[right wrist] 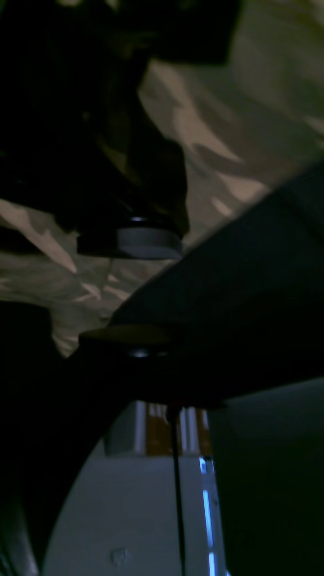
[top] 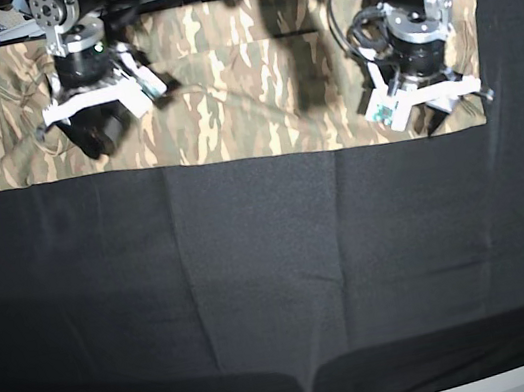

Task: Layout the t-shirt on the table in an organized manner, then fold the t-shirt properly
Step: 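Move both grippers down onto the strip's long edge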

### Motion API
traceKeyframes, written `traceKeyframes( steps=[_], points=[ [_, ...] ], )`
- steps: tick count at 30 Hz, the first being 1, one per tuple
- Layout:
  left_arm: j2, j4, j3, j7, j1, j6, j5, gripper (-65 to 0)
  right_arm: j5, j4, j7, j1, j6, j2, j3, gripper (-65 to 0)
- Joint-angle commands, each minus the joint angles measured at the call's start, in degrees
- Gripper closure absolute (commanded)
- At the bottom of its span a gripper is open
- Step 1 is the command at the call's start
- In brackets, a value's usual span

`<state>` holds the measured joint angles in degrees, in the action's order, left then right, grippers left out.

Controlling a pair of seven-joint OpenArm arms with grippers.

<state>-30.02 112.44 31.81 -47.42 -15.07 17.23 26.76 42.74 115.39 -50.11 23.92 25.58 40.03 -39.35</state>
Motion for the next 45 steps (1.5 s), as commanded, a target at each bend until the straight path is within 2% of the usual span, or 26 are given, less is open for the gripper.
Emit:
traceKeyframes(
  steps=[1,3,6,9,13,15,17,20,24,28,33,37,45],
  points=[
    [-0.33,0.92,-0.28,-0.46,0.13,-0.98,-0.83,-22.0,-0.87,2.12,0.13,-0.09,0.74,0.74,0.39,-22.7],
    [-0.33,0.92,-0.28,-0.68,0.13,-2.43,-7.15,-22.0,-3.96,2.99,-0.24,-0.04,0.13,0.35,0.57,-22.7],
    [-0.28,0.92,-0.28,4.74,0.20,-2.49,-18.53,-22.0,-7.37,2.95,-0.13,0.07,-0.11,-2.19,3.28,-22.7],
    [0.42,0.96,-0.28,5.16,1.14,-2.62,-23.52,-22.0,-12.26,2.95,0.11,0.07,-0.35,-5.95,9.68,-22.7],
    [0.81,0.96,-0.28,3.52,3.54,-2.91,-27.12,-22.0,-22.77,2.95,1.01,0.09,-5.86,-9.92,20.44,-22.7],
    [0.81,0.94,-0.28,1.99,4.44,-2.95,-28.35,-22.0,-29.00,2.93,1.70,0.07,-11.80,-10.86,25.38,-22.7],
    [0.83,0.90,-0.33,1.18,4.66,-2.71,-28.39,-22.0,-35.91,2.93,1.53,0.11,-15.52,-10.82,29.44,-22.7],
    [2.73,0.90,-0.35,-3.28,4.15,1.97,-29.40,-22.0,-42.62,2.86,0.35,1.03,-18.27,-10.84,33.07,-22.7],
    [6.21,0.90,-0.35,0.59,3.17,2.27,-29.40,-22.0,-42.99,2.47,3.63,4.04,-18.71,-10.88,33.51,-22.7],
    [8.41,-0.46,-1.84,1.18,3.67,2.27,-29.18,-22.0,-42.99,-1.55,4.94,4.33,-18.71,-12.07,33.51,-22.7],
    [9.35,-7.82,-7.82,2.49,4.00,2.08,-32.11,-22.0,-42.32,-10.82,9.51,2.89,-19.82,-15.91,33.51,-22.7],
    [9.35,-12.96,-11.47,2.58,5.51,-1.01,-34.82,-22.0,-42.32,-15.26,9.79,-1.31,-21.70,-18.60,33.51,-22.7],
    [9.35,-16.52,-13.07,3.28,10.21,-0.98,-34.82,-22.0,-42.49,-15.56,8.63,-8.07,-22.21,-19.26,33.51,-22.7]
  ],
)
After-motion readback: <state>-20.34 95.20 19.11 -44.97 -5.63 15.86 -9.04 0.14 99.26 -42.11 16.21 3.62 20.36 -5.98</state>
